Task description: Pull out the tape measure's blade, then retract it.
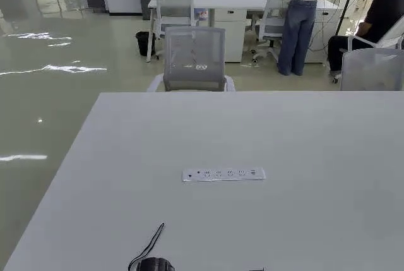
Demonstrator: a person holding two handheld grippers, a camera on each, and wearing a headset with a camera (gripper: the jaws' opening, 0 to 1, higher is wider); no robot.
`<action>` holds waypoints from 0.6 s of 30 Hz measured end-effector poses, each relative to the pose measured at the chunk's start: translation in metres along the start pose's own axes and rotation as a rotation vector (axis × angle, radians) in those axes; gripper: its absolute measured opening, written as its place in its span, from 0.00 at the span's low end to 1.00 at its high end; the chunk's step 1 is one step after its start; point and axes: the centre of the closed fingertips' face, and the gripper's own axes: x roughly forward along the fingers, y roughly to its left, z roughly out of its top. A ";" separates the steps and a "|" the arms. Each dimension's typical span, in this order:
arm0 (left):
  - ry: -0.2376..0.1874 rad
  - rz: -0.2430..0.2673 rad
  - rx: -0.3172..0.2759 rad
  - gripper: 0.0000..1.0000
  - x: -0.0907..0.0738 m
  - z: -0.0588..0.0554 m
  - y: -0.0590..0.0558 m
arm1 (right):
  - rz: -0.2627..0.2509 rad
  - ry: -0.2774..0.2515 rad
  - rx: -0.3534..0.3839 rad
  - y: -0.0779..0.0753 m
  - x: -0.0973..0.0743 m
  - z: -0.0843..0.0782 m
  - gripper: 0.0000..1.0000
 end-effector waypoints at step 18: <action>-0.073 0.125 -0.094 0.91 -0.015 0.014 -0.019 | -0.097 -0.123 0.140 0.015 -0.015 0.022 1.00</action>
